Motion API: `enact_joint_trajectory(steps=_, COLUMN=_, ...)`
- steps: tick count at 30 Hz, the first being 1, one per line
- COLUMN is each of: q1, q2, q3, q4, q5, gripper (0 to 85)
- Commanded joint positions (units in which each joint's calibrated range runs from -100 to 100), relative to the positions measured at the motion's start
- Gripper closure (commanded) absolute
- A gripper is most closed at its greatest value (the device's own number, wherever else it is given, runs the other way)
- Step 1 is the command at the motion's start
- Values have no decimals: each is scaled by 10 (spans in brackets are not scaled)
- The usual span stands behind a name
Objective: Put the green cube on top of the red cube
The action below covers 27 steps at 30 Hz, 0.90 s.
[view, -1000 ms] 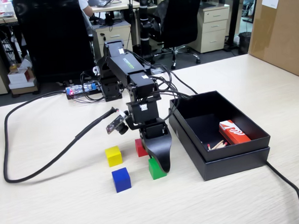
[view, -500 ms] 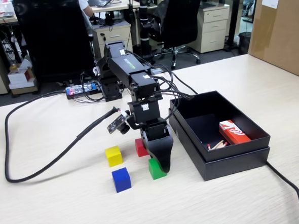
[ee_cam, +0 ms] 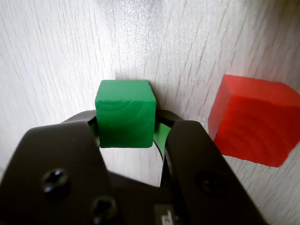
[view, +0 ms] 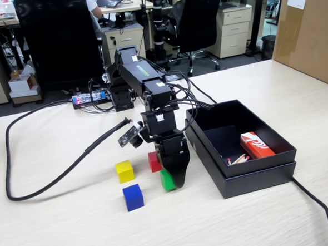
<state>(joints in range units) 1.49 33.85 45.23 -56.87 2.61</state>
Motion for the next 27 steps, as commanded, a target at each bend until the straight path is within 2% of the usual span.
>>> enact_joint_trajectory(steps=1, q1=0, q2=-9, q3=49, q4=-2, q5=1, gripper=846)
enact_joint_trajectory(steps=5, q1=-1, q2=-80, q3=56, q4=-2, q5=9, gripper=846)
enact_joint_trajectory(steps=8, q1=-3, q2=-200, q3=36, q4=-4, q5=14, gripper=846)
enact_joint_trajectory(steps=16, q1=-5, q2=-407, q3=-113, q4=-5, q5=17, gripper=846)
enact_joint_trajectory(steps=27, q1=0, q2=-499, q3=-305, q4=-4, q5=26, gripper=846)
